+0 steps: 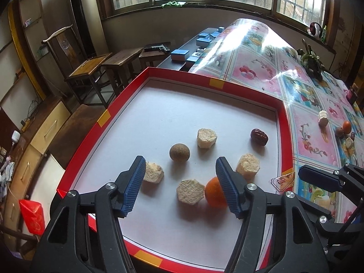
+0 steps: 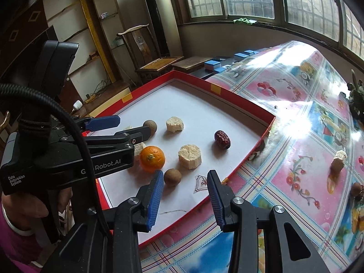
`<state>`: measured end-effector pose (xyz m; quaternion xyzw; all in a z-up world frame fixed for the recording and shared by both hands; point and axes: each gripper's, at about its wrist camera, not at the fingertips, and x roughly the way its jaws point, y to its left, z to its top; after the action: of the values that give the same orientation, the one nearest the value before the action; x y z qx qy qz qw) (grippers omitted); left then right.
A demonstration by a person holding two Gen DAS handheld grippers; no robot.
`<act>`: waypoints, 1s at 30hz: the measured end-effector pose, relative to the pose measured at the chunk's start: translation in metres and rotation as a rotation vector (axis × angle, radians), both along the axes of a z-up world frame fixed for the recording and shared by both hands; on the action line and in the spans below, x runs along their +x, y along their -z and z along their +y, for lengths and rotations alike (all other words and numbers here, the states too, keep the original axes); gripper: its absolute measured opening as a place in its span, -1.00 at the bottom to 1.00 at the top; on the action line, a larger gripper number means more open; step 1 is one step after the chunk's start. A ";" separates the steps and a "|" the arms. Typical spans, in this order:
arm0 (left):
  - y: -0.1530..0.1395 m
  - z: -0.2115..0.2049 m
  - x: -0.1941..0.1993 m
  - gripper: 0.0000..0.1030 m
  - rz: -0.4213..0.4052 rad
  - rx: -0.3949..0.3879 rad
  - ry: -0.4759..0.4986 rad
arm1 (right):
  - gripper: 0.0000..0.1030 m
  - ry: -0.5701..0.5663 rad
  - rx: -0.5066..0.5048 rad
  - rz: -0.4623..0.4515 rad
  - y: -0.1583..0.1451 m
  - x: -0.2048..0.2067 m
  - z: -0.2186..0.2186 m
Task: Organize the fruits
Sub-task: 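Move both tools back over the table toward the remaining items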
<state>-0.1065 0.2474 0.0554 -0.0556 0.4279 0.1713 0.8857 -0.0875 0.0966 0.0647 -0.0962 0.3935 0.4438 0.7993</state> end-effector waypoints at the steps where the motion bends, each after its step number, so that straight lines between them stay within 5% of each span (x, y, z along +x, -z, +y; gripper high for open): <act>1: -0.001 -0.003 0.001 0.38 -0.004 -0.005 0.003 | -0.26 0.014 -0.002 -0.006 -0.001 0.001 -0.004; 7: -0.006 -0.029 0.011 0.38 -0.019 -0.006 0.046 | -0.06 0.123 0.016 -0.024 -0.006 0.009 -0.031; 30: -0.005 -0.147 0.075 0.38 0.011 -0.049 0.287 | -0.05 0.441 -0.036 -0.013 0.004 0.047 -0.180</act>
<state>-0.0312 0.1007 0.0599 -0.0145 0.4402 0.0329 0.8972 -0.0403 -0.0831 0.0604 -0.0249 0.4075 0.2506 0.8778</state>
